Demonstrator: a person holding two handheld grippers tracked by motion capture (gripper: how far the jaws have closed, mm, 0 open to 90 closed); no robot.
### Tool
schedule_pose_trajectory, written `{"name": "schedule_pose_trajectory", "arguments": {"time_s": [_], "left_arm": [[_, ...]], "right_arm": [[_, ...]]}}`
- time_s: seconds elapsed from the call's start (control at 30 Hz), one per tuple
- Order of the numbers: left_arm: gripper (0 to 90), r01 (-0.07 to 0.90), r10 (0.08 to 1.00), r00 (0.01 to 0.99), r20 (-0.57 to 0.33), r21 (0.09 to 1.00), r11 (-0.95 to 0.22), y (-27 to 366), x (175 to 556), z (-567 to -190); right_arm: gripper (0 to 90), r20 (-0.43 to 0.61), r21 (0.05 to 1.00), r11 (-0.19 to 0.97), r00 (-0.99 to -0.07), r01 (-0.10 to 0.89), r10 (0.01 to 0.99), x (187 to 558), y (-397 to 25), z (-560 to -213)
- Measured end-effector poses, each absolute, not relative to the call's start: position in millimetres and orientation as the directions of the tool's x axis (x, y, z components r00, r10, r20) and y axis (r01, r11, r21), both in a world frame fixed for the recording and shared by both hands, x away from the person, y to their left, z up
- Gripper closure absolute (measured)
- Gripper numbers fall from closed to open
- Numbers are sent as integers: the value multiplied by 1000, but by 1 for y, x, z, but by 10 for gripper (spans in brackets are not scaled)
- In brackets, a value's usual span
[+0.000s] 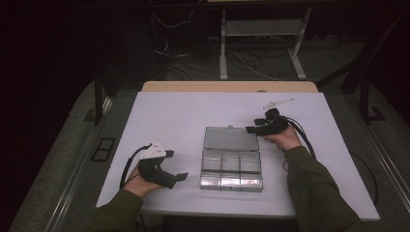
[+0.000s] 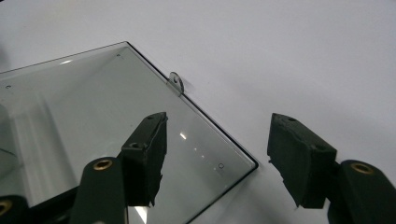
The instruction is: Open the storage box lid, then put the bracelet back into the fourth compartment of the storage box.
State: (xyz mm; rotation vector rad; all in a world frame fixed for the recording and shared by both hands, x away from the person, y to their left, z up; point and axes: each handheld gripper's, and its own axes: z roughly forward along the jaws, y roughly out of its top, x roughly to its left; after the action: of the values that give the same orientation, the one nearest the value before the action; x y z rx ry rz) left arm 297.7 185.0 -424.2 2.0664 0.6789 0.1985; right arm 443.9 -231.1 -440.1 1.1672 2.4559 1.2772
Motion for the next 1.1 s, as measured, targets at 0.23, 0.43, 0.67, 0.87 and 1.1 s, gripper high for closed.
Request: {"name": "schedule_pose_trajectory", "arguments": {"time_s": [0.23,0.43,0.67,0.87,1.1], "left_arm": [[5,388,539,834,-118,820,-420,186,296,-424],[5,386,536,836,-117,820,-422,186,297,-424],[5,385,537,836,-117,821,-421,185,296,-424],[5,385,536,836,-117,821,-422,186,296,-424],[5,391,539,833,-124,821,-416,186,296,-424]], "right_arm": [[363,207,752,335,-687,567,696,437,-237,-433],[354,198,756,341,-691,559,695,429,-240,-427],[339,172,758,365,-705,541,688,418,-242,-421],[330,158,763,369,-706,531,690,407,-247,-414],[326,155,769,366,-708,524,689,395,-256,-410]]}}
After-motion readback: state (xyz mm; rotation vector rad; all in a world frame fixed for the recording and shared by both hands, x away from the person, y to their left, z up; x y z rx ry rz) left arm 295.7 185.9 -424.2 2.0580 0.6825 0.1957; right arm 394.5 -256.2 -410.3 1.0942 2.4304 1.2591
